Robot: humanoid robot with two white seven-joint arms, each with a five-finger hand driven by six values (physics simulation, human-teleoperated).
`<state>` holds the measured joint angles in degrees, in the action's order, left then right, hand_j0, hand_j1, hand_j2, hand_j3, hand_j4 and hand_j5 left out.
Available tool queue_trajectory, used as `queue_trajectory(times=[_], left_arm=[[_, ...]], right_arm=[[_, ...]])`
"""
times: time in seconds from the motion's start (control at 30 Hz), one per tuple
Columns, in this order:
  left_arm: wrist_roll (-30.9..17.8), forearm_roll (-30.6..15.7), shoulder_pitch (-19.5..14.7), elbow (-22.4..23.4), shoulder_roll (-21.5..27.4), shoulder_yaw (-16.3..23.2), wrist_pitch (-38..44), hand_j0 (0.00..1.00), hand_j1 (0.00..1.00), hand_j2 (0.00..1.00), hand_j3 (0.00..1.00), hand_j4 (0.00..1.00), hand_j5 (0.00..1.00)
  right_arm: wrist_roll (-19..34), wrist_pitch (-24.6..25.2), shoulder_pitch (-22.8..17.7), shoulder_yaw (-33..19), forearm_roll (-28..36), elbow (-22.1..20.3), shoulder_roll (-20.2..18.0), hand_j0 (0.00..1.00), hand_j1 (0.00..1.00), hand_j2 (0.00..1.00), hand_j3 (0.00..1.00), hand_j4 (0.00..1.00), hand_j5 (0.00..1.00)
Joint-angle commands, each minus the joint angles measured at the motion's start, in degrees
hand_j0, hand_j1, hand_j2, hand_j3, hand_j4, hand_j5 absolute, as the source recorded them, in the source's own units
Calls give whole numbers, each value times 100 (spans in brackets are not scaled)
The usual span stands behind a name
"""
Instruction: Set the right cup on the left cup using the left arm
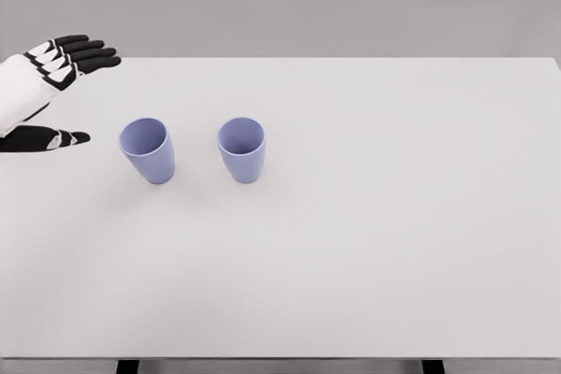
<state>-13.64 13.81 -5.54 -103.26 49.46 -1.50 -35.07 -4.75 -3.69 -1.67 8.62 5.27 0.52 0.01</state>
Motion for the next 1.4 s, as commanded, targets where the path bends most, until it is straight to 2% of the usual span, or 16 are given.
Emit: queue_trajectory(times=[0.0,0.4,0.53,0.63,0.67,0.73,0.77,0.8,0.83,0.9,1.0,1.03,1.17,1.23,1.37], left_arm=[[2,-36,0,-1,20,27,7,100,100,100,100,100,100],[2,-89,-44,-1,55,53,7,100,100,100,100,100,100],[2,-229,-228,-1,108,115,7,100,100,100,100,100,100],[2,-212,-615,-1,82,712,7,100,100,100,100,100,100],[-103,-212,-738,-1,99,879,7,100,100,100,100,100,100],[-867,-264,-949,-1,82,932,7,100,100,100,100,100,100],[-1726,-719,-1159,-1,82,1081,7,100,100,100,100,100,100],[-2136,-1212,-1265,-10,82,1230,7,100,100,100,100,100,100],[-2136,-1712,-1353,-10,99,1380,7,100,100,100,100,100,100],[-2136,-2153,-1433,-10,99,1407,7,100,100,100,100,100,100],[-2136,-2619,-1494,-10,134,1424,7,100,100,100,100,100,100],[-2136,-2716,-1599,-10,134,1555,7,100,100,100,100,100,100],[-2136,-3455,-2469,-1,161,2759,7,100,100,100,100,100,100],[-2136,-3621,-2680,-1,143,3094,7,100,100,100,100,100,100],[-2136,-4280,-3111,-1,152,3727,536,100,100,100,100,100,100]], right_arm=[[1,0,0,0,1,1,-1,100,100,100,100,100,100],[1,0,0,0,1,1,-1,100,100,100,100,100,100],[1,0,0,0,1,1,-1,100,100,100,100,100,100],[1,0,0,0,1,1,-1,100,100,100,100,100,100],[1,0,0,0,1,1,-1,100,100,100,100,100,100],[1,0,0,0,1,1,-1,100,100,100,100,100,100],[1,-9,0,0,1,1,-1,100,100,100,100,100,100],[1,-9,0,0,1,1,-1,100,100,100,100,100,100],[0,0,0,0,1,1,-1,100,100,100,100,100,100],[0,0,0,0,1,1,-1,100,100,100,100,100,100],[1,0,0,0,1,1,-1,100,100,100,100,100,100],[1,0,0,0,1,1,-1,100,100,100,100,100,100],[1,0,0,0,1,1,-1,100,100,100,100,100,100],[1,0,0,0,1,1,-1,100,100,100,100,100,100],[1,0,0,0,1,1,-1,100,100,100,100,100,100]])
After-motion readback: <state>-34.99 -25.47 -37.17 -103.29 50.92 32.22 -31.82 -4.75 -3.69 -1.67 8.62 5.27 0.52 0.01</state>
